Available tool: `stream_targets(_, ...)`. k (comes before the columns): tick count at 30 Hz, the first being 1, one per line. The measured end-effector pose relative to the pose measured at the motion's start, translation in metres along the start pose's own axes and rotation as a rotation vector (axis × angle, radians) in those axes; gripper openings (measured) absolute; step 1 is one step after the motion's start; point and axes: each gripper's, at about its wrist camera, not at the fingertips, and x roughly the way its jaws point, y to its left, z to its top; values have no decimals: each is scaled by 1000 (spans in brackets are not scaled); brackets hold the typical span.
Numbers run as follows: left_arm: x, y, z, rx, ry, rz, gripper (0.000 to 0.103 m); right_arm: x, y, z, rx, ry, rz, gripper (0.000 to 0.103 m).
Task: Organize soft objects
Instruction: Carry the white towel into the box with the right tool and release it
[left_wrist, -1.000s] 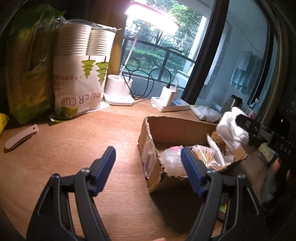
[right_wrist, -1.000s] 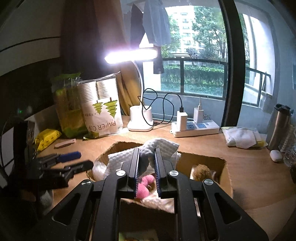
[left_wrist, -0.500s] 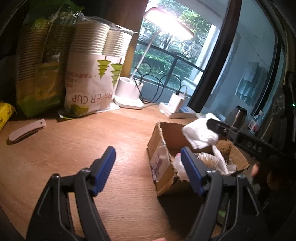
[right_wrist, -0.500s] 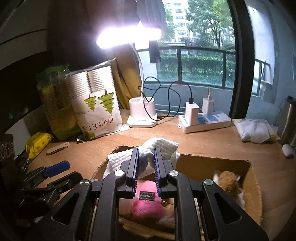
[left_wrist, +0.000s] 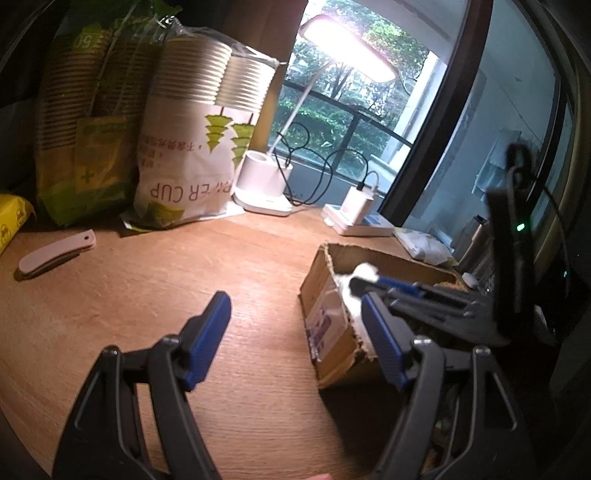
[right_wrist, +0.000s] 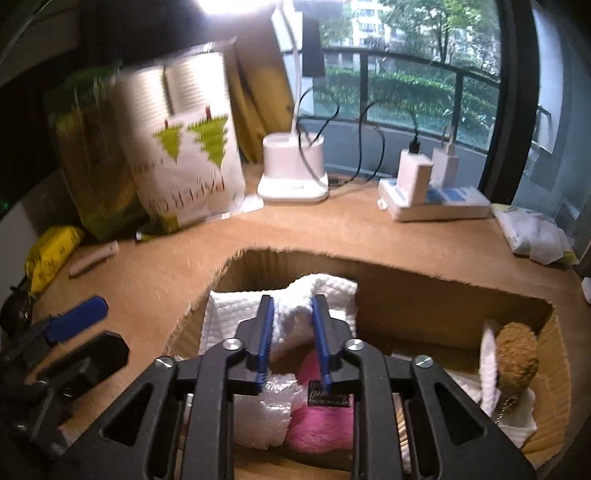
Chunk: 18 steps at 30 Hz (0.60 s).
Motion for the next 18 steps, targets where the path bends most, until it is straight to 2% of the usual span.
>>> stream_targets(3, 1, 0, 0, 0, 3, 1, 74, 9, 9, -5, -42, 44, -3, 25)
stream_targets(5, 1, 1, 0, -1, 4, 3, 74, 8, 10, -5, -48, 44, -6, 25)
stream_targets(10, 2, 0, 0, 1, 5, 8, 74, 5, 3, -5, -18, 40, 1, 33)
stream_targets(14, 3, 0, 0, 7, 6, 13, 74, -5, 0, -3, -2, 1, 9, 56)
stream_targets(18, 2, -3, 0, 24, -4, 11, 74, -17, -5, -2, 13, -30, 10, 58)
